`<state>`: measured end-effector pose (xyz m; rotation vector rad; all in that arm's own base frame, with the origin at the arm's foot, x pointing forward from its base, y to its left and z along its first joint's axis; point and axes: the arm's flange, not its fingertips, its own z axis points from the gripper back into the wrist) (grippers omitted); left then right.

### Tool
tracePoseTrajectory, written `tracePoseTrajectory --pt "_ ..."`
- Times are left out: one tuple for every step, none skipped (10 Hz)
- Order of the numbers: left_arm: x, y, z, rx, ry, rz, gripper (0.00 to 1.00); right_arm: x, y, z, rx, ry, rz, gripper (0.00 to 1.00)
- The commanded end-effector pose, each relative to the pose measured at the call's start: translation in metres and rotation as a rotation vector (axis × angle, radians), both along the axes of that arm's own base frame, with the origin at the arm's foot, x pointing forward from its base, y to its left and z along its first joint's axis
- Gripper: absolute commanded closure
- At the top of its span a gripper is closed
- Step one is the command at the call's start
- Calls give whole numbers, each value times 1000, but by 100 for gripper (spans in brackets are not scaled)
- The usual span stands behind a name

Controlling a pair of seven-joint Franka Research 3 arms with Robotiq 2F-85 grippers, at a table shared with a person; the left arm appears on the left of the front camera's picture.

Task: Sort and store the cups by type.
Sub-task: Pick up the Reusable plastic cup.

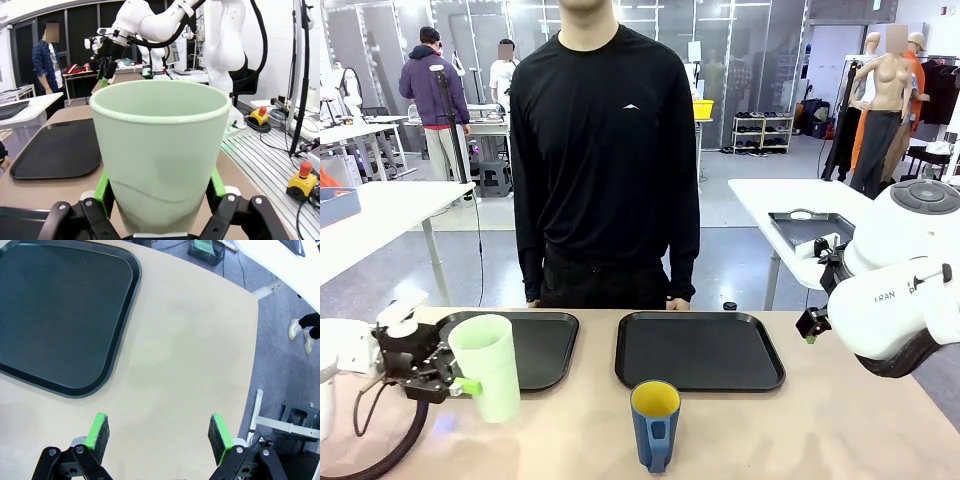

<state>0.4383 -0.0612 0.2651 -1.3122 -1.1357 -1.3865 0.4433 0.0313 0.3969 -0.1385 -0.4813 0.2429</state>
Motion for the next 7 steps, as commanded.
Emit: tracePoseTrajectory --pt "-21 7 13 33 23 43 72 0 0 -1 0 1 0 0" --pt "-27 17 16 44 30 64 72 0 0 -1 0 1 0 0" --pt "-28 24 19 57 29 81 72 0 0 -1 0 1 0 0" --pt "-30 29 21 64 24 95 72 0 0 -1 0 1 0 0" --pt "-22 21 8 8 15 54 72 0 0 -1 0 1 0 0" --pt "-22 21 8 8 15 54 72 0 0 -1 0 1 0 0" --pt "-22 21 8 8 15 54 72 0 0 -1 0 1 0 0"
